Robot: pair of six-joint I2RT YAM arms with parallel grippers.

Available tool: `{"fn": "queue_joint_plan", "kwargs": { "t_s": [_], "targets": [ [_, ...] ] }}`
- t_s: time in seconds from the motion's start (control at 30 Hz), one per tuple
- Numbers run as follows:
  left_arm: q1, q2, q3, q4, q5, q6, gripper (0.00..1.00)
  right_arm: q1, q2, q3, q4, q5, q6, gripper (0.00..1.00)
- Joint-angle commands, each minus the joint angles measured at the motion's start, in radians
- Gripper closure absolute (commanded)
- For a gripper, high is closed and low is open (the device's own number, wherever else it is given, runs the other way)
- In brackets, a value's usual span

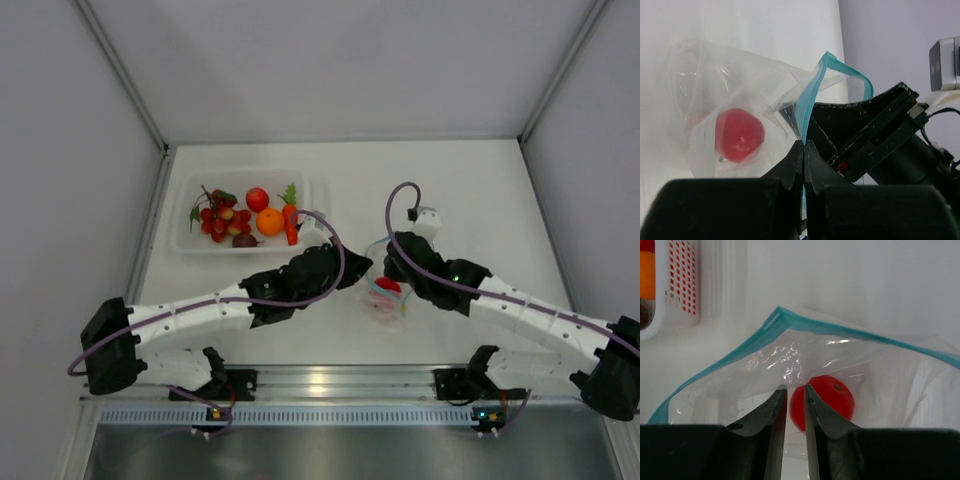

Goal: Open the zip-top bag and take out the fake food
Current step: Pick up the fake fruit from the zipper food storage bag.

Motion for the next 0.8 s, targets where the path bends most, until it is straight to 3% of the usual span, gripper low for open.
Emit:
{"fn": "queue_joint_plan", "kwargs": {
  "t_s": [0.0, 0.33, 0.77],
  "targets": [
    [0.000, -0.007, -0.016, 0.093, 0.000, -0.033, 1.00, 0.069, -0.001, -0.006, 0.070, 0.098, 0.097, 0.79],
    [-0.022, -0.028, -0.052, 0.108, -0.029, -0.058, 1.00, 0.120, 0.108, -0.031, 0.092, 0.112, 0.141, 0.75],
    [-0.025, -0.076, -0.110, 0.107, -0.058, -0.067, 1.00, 0.120, 0.105, -0.121, 0.014, 0.138, 0.118, 0.71]
  ]
}}
